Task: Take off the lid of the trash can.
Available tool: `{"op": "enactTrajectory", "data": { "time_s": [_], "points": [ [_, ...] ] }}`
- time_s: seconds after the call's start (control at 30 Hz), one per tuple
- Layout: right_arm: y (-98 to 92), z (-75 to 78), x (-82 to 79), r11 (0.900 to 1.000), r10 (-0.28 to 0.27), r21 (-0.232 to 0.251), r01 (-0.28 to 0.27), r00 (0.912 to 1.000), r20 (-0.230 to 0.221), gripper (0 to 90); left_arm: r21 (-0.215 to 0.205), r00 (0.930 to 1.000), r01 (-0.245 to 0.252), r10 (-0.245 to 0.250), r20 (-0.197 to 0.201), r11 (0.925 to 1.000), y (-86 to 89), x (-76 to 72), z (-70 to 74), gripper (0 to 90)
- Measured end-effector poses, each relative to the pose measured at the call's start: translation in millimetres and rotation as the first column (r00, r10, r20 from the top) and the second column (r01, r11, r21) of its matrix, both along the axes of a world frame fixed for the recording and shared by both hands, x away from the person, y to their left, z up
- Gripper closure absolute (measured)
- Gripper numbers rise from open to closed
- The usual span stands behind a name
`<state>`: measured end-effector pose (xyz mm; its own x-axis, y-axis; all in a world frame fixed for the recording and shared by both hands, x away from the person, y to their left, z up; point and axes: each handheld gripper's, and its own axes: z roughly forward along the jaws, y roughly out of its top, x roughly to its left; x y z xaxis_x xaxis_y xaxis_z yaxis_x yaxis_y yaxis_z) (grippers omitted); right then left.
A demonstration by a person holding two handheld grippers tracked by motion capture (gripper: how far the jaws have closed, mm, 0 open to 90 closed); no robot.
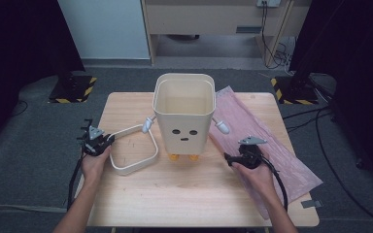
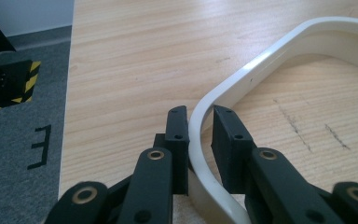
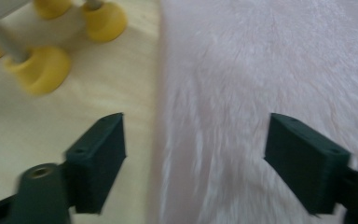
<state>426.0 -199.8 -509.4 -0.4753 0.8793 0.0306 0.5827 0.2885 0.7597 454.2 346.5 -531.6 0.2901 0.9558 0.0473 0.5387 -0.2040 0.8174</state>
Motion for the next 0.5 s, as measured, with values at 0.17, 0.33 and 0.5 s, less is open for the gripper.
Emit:
{"op": "enactTrajectory", "data": {
  "time_s": [0.17,0.33,0.5],
  "points": [
    [7.4,-10.2,21.8,0.999,-0.041,0.023,0.041,0.9986,-0.033,12.0,0.014,0.9998,0.015,-0.015,-0.013,0.9998,-0.4,-0.4,-0.3,76.3],
    [5.2,-21.9,31.9,0.997,-0.067,0.019,0.068,0.9954,-0.068,15.7,-0.014,0.9998,0.014,-0.014,-0.012,0.9998,2.5,-0.3,1.2,64.6],
    [1.8,-24.0,32.3,0.996,-0.077,-0.041,0.075,0.9957,-0.051,34.9,0.029,0.9991,0.043,-0.043,0.001,0.9987,-0.4,-2.1,10.0,51.2]
  ]
}}
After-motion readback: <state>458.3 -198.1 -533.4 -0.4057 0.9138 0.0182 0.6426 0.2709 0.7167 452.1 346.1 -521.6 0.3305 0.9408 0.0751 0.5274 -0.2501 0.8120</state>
